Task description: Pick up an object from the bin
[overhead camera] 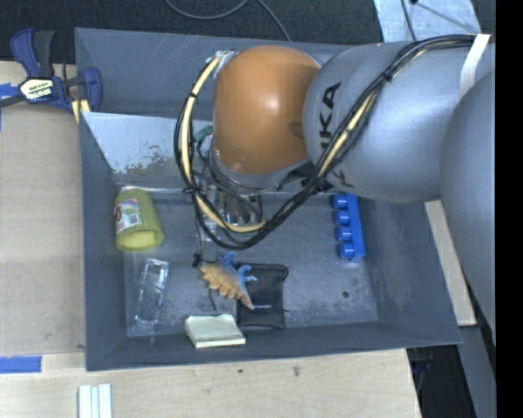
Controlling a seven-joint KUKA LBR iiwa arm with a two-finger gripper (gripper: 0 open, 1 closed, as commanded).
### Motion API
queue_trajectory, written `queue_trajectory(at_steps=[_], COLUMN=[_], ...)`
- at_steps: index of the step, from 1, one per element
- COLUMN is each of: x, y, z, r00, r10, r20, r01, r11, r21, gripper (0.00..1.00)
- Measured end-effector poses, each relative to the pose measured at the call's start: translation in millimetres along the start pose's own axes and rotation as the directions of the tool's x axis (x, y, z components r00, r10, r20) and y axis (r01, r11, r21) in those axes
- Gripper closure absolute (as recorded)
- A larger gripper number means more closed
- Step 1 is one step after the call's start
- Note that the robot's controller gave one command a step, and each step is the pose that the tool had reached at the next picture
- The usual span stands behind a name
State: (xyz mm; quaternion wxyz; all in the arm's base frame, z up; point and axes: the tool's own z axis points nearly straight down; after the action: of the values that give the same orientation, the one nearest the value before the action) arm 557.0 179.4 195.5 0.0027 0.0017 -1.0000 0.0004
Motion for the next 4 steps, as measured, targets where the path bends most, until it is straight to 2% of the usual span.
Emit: queue_trajectory(at_steps=[1,2,3,4], x=[-1.6,4.5,8.6,23.7], y=[-0.8,-40.0,-64.7,-81.8], z=[-5.0,29.1,43.7,54.3], r00=[1.000,0.998,0.994,0.998], r10=[0.003,0.065,0.108,0.063], r20=[0.008,0.009,0.002,0.013], r01=[-0.003,-0.065,-0.108,-0.063], r11=[1.000,0.998,0.994,0.998], r21=[-0.002,-0.004,0.001,-0.004], gripper=[0.00,0.00,0.00,0.00])
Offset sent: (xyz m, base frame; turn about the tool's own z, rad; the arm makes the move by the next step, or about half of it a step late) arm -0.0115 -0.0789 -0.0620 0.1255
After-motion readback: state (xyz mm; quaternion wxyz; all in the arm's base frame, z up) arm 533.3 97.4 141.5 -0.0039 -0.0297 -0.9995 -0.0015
